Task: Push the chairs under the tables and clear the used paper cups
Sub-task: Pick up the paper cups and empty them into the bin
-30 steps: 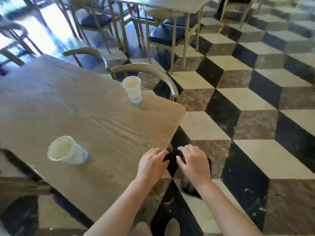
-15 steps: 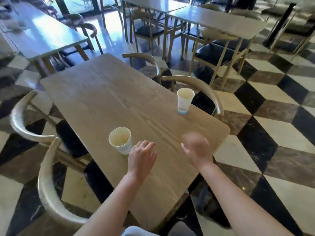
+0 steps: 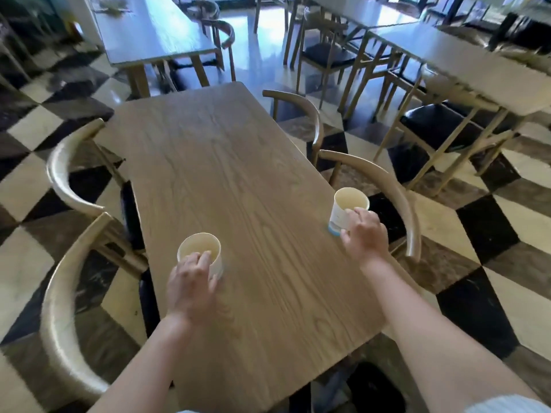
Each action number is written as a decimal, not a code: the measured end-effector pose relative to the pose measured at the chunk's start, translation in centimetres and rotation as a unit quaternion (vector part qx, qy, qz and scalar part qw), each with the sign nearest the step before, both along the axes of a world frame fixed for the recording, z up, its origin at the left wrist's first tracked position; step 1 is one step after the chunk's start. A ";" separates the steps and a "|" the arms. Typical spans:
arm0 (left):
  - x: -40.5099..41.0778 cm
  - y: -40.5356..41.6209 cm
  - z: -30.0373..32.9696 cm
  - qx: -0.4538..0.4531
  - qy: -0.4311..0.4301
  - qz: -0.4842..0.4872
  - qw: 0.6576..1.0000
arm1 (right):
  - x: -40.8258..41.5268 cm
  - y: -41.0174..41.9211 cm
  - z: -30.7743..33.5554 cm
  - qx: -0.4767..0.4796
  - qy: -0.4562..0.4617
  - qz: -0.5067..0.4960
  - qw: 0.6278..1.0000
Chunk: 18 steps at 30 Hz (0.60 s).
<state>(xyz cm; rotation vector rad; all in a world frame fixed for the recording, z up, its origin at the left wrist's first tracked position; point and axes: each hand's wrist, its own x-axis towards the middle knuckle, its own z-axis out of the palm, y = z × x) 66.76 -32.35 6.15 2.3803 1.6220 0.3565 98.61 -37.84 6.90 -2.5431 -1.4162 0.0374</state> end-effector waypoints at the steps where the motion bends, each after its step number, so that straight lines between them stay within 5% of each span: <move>1: 0.0 0.1 -0.1 -0.005 0.009 0.012 1.000 | 0.7 0.6 -0.3 -0.019 -0.003 0.006 1.000; 6: -0.2 0.1 -0.1 -0.035 0.068 0.034 0.996 | 2.8 2.4 -2.0 -0.079 -0.009 0.035 0.996; 18: 0.0 -0.7 0.4 -0.015 0.048 0.010 0.999 | 2.8 2.7 -2.5 0.003 -0.035 0.082 0.996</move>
